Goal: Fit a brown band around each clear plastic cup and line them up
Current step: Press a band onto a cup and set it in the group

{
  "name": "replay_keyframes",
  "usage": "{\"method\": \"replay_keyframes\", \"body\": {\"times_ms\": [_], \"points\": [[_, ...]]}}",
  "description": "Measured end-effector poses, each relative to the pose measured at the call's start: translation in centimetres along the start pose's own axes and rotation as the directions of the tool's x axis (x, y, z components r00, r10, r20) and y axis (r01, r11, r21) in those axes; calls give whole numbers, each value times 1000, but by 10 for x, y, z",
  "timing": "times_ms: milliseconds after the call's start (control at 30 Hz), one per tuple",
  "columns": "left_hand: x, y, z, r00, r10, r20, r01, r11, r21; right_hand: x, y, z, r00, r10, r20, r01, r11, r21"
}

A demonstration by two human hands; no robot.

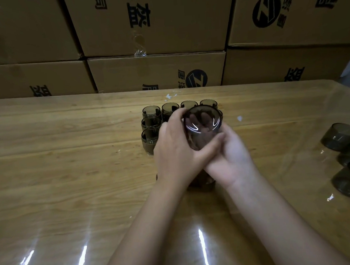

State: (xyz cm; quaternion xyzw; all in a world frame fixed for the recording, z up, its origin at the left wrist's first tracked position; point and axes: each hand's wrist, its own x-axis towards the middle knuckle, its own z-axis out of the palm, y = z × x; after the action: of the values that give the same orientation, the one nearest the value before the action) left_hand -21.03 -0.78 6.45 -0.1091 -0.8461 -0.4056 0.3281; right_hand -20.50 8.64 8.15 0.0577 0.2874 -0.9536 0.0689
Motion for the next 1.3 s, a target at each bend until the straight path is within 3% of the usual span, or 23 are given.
{"method": "replay_keyframes", "body": {"times_ms": [67, 133, 167, 233, 267, 300, 367, 467, 567, 667, 733, 800, 933, 1000, 1067, 1167, 1300], "points": [[-1, -5, 0, 999, 31, -19, -33, 996, -87, 0, -5, 0, 995, 8, 98, 7, 988, -154], [1, -7, -2, 998, -7, 55, 22, 959, -282, 0, -17, -4, 983, -62, 172, 128, 904, -408], [2, -8, -3, 994, -50, 98, 83, 923, -376, 1, -23, -8, 974, -125, 189, 215, 773, -597], [6, -9, -6, 979, -131, 157, 190, 861, -471, 7, -36, -22, 922, -349, 166, 281, 309, -909], [9, -10, -7, 969, -171, 180, 239, 836, -494, 11, -42, -33, 888, -431, 161, 209, 66, -976], [10, -12, -8, 957, -205, 204, 284, 802, -526, 16, -46, -44, 887, -441, 134, 97, -106, -990], [14, -18, -8, 931, -263, 254, 365, 675, -641, 26, -47, -66, 939, -341, -32, -124, -250, -960], [16, -20, -7, 890, -321, 325, 444, 440, -781, 33, -38, -84, 945, -284, -162, -237, -253, -938], [16, -26, -4, 870, -331, 364, 476, 376, -795, 33, -29, -85, 949, -307, -66, -145, -241, -960], [18, -39, -6, 847, -352, 399, 518, 382, -765, 30, -22, -83, 946, -319, 47, -57, -309, -949], [20, -49, -9, 835, -374, 403, 541, 429, -723, 26, -17, -78, 904, -401, 152, -18, -390, -921], [20, -59, -11, 824, -393, 408, 560, 463, -687, 19, -8, -65, 851, -412, 326, 115, -461, -880], [18, -72, -7, 800, -461, 383, 583, 447, -679, 3, 23, -27, 792, -92, 604, 473, -532, -702], [14, -77, -5, 784, -495, 375, 593, 421, -686, -2, 43, -14, 784, 137, 605, 541, -629, -558], [10, -79, -5, 774, -498, 390, 607, 409, -681, -5, 59, -10, 812, 295, 503, 537, -714, -449], [8, -78, -6, 783, -450, 431, 611, 424, -668, -6, 60, -11, 832, 316, 456, 520, -732, -441], [10, -76, -7, 800, -402, 444, 593, 422, -686, -4, 41, -13, 837, 242, 491, 529, -587, -612]]}}
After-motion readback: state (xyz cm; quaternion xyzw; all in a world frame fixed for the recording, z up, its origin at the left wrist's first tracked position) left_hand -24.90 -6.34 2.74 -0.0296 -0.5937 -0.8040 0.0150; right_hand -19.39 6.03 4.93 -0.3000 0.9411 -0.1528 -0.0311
